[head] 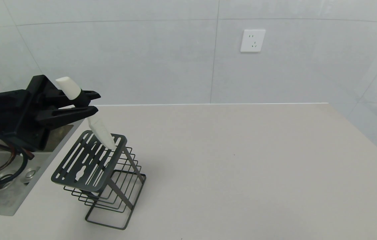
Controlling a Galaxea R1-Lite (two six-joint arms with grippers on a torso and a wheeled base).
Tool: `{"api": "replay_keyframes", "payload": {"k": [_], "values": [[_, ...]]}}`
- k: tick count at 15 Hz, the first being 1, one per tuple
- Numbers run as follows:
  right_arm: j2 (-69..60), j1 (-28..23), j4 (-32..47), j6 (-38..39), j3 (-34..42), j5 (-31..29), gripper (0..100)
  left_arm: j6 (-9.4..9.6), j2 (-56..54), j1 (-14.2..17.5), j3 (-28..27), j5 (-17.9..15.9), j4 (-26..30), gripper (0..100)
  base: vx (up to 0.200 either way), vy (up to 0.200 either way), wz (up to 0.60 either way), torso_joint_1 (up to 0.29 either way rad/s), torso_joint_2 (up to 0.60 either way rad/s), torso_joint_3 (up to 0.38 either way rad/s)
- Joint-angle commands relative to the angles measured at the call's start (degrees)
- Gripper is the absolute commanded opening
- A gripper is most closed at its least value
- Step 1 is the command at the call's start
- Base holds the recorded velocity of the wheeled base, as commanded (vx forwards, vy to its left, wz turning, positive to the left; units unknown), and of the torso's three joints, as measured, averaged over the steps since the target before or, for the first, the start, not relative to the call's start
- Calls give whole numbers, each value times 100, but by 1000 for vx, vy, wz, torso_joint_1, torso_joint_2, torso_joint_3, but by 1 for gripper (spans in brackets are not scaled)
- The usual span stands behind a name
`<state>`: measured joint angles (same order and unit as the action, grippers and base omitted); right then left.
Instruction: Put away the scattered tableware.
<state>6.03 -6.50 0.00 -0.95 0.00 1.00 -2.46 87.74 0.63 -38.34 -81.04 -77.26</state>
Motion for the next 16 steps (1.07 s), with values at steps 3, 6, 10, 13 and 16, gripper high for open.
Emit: {"api": "replay_keyframes", "payload": {"k": [3,6,10,13,16], "values": [[21,-1,0,-2,0,6,0,-9,130,7,19,1,-43,0,0,0,0,0,0,0],[12,-1,0,-2,0,6,0,-9,165,-2,107,-8,-43,0,0,0,0,0,0,0],[12,-1,0,-2,0,6,0,44,349,-2,107,10,-52,0,0,0,0,0,0,0],[12,-1,0,-2,0,6,0,70,402,-2,230,27,-61,0,0,0,0,0,0,0],[12,-1,0,-2,0,6,0,70,481,-2,336,36,-184,0,0,0,0,0,0,0]]}}
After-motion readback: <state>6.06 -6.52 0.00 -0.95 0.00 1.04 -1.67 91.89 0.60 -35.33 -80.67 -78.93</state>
